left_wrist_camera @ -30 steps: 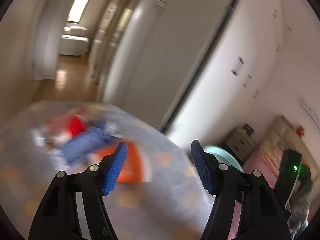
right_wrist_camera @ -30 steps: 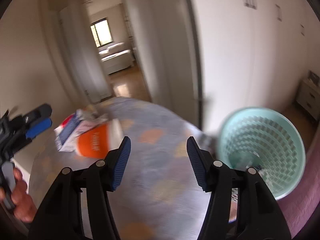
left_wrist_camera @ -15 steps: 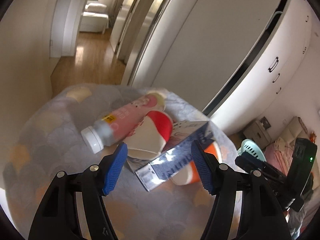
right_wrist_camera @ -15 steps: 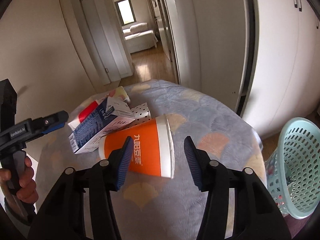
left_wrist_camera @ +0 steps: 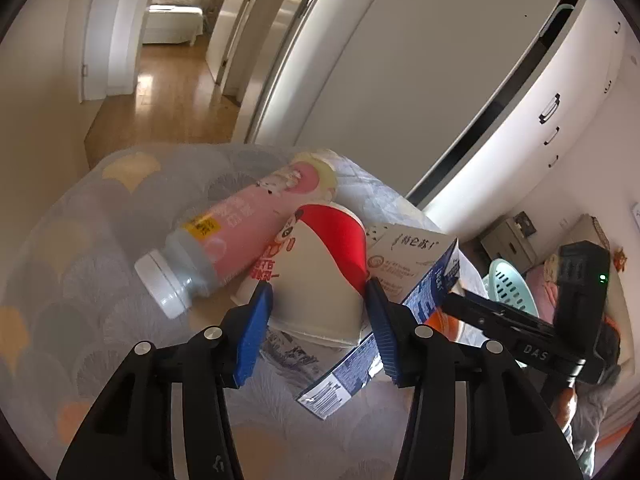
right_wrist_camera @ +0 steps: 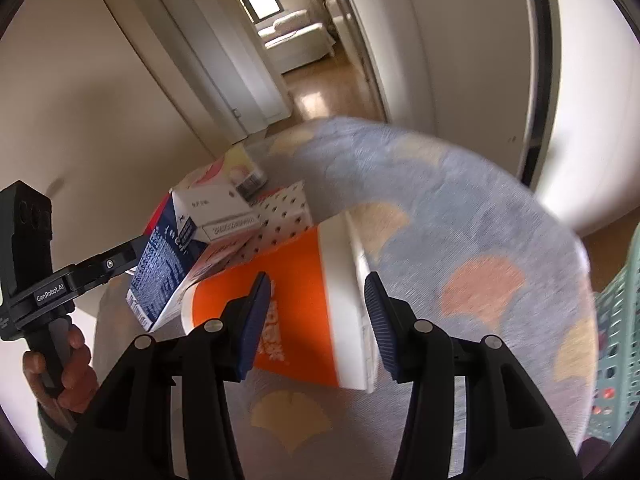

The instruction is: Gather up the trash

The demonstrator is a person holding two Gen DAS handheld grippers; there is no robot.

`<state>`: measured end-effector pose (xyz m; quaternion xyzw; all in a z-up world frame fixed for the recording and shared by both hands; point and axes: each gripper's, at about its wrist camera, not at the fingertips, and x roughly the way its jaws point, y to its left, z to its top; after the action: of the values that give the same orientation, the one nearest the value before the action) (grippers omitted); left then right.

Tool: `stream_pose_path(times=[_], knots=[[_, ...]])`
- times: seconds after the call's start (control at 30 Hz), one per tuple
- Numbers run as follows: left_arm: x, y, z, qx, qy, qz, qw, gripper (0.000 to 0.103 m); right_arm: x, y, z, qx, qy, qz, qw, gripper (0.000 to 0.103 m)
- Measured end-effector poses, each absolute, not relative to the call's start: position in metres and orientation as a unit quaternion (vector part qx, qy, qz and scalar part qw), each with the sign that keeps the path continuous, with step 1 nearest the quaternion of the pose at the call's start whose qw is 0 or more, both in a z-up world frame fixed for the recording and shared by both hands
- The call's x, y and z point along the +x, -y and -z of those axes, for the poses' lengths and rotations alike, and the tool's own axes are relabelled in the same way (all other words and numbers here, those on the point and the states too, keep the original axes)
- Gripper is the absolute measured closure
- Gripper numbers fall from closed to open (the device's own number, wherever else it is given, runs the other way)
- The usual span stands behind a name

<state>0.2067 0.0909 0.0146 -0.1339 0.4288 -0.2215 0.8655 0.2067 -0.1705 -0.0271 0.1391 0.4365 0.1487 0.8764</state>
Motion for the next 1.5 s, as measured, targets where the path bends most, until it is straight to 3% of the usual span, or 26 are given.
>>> stream_pose_path(times=[0.2, 0.3, 0.77, 0.9, 1.03, 1.23, 1.33, 1.4, 1.5], knots=[[0.196, -0.097, -0.014, -0.142, -0.421, 0.21, 0.871, 0.058, 0.183, 0.173, 0.019, 0.143, -0.424, -0.162, 0.879, 0.084], [0.184, -0.097, -0.015, -0.141, -0.417, 0.206, 0.874, 0.059, 0.162, 0.174, 0.013, 0.143, -0.415, -0.173, 0.882, 0.09], [0.12, -0.097, -0.01, -0.133, -0.421, 0.22, 0.87, 0.064, 0.061, 0.166, 0.005, 0.088, -0.404, -0.193, 0.89, 0.091], [0.121, -0.105, -0.011, -0.12, -0.411, 0.183, 0.885, 0.055, 0.06, 0.182, 0.003, 0.094, -0.395, -0.169, 0.898, 0.091], [0.13, -0.107, -0.007, -0.12, -0.412, 0.181, 0.885, 0.034, 0.072, 0.19, 0.011, 0.104, -0.403, -0.155, 0.896, 0.09], [0.15, -0.097, 0.013, -0.081, -0.416, 0.155, 0.892, 0.03, 0.08, 0.187, 0.021, 0.095, -0.416, -0.145, 0.893, 0.081], [0.156, -0.097, 0.016, -0.077, -0.412, 0.151, 0.895, 0.027, 0.083, 0.187, 0.022, 0.094, -0.412, -0.137, 0.896, 0.069], [0.158, -0.095, 0.016, -0.068, -0.411, 0.152, 0.896, 0.024, 0.084, 0.19, 0.021, 0.098, -0.408, -0.132, 0.898, 0.052], [0.165, -0.098, 0.019, -0.078, -0.413, 0.156, 0.894, 0.019, 0.088, 0.19, 0.023, 0.103, -0.41, -0.129, 0.897, 0.045]])
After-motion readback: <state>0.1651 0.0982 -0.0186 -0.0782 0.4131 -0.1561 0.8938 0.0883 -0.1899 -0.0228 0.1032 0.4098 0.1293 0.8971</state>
